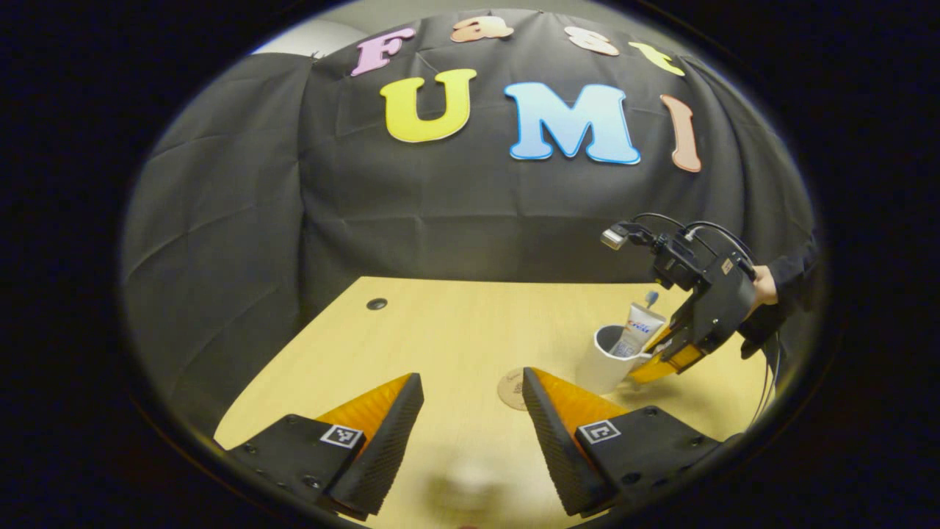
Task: Put the toothbrush and toothpaste on the desktop into the cup, then pick up the cup and place it on the coaster on the desktop.
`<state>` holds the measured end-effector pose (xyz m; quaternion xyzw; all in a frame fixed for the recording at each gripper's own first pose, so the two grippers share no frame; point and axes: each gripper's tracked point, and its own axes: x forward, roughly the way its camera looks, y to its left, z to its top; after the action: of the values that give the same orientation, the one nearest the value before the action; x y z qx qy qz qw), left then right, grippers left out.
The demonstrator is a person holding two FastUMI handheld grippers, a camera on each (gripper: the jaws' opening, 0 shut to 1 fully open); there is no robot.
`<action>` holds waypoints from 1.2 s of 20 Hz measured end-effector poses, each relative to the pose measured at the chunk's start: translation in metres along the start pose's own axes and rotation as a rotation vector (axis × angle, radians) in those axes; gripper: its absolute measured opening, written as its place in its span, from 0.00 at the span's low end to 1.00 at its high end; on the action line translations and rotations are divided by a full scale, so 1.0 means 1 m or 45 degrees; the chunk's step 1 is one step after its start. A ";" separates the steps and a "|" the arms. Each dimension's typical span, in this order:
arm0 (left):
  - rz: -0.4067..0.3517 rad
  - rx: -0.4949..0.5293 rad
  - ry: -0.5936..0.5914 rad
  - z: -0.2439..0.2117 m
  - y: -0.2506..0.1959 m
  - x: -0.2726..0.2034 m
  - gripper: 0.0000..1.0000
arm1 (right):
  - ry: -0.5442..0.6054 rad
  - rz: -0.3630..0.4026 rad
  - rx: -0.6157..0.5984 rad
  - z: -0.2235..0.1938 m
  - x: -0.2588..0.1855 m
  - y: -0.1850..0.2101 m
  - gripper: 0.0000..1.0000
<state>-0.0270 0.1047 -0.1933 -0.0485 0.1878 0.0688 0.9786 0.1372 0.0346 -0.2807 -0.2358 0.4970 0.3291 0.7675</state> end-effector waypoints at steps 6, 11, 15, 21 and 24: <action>0.049 -0.029 0.059 -0.013 0.005 0.000 0.92 | 0.019 -0.004 -0.005 0.000 0.004 -0.001 0.31; 0.048 -0.022 0.053 -0.010 0.002 0.002 0.92 | 0.013 -0.016 -0.023 0.001 0.002 0.000 0.21; 0.047 -0.016 0.043 -0.011 0.002 0.003 0.92 | -0.024 0.012 0.037 0.006 0.001 0.010 0.21; 0.048 -0.029 0.046 -0.013 0.006 -0.002 0.92 | -0.066 0.009 0.061 0.022 -0.005 0.019 0.21; 0.056 -0.034 0.049 -0.013 0.012 -0.005 0.92 | -0.077 0.027 0.072 0.032 -0.005 0.032 0.21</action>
<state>-0.0380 0.1140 -0.2037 -0.0586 0.2068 0.0920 0.9723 0.1318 0.0764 -0.2649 -0.1988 0.4851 0.3301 0.7850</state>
